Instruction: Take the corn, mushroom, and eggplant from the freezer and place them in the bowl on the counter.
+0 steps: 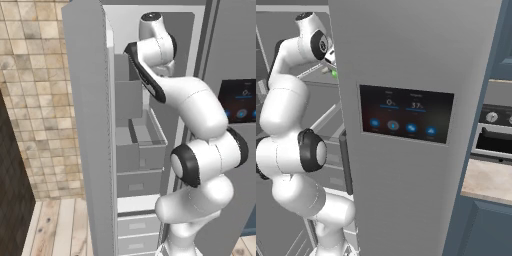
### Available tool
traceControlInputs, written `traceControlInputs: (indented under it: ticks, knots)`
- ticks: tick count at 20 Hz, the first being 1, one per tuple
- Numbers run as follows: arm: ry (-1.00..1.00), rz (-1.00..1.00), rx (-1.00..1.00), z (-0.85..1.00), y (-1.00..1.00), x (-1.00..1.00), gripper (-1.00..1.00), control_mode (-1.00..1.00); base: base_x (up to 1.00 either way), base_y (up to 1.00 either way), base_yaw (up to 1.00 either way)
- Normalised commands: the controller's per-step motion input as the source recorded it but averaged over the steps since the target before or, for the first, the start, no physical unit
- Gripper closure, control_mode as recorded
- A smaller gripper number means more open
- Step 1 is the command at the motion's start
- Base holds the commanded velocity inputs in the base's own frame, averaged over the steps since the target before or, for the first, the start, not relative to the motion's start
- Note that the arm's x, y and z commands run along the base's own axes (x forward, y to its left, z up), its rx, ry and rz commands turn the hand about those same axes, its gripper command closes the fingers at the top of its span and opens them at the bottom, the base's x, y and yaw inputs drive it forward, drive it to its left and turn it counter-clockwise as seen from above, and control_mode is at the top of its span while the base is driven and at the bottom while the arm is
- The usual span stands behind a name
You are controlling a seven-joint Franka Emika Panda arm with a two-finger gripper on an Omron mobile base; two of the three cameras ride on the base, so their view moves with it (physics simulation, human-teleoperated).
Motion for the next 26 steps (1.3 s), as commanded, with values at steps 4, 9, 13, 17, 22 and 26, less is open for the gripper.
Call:
traceControlInputs:
  ticks: [4,9,13,17,22,26]
  knots:
    - [0.03,0.0,0.0,-0.39,-0.27,0.0,-1.0,-1.0,0.0,0.0,0.0]
    - [-0.05,0.05,0.0,-0.69,-0.33,0.0,1.0,-1.0,0.0,0.0,0.0]
    - [-0.15,0.11,0.0,-0.63,-0.13,0.0,1.0,-1.0,0.0,0.0,0.0]
    - [-0.17,0.1,0.0,-0.41,-0.06,-0.11,1.0,-1.0,0.0,0.0,0.0]
    - [-0.11,0.01,0.0,-0.08,0.0,-0.5,1.0,-1.0,0.0,0.0,0.0]
    - [0.0,0.03,0.0,0.17,0.0,-0.74,1.0,-1.0,0.0,0.0,0.0]
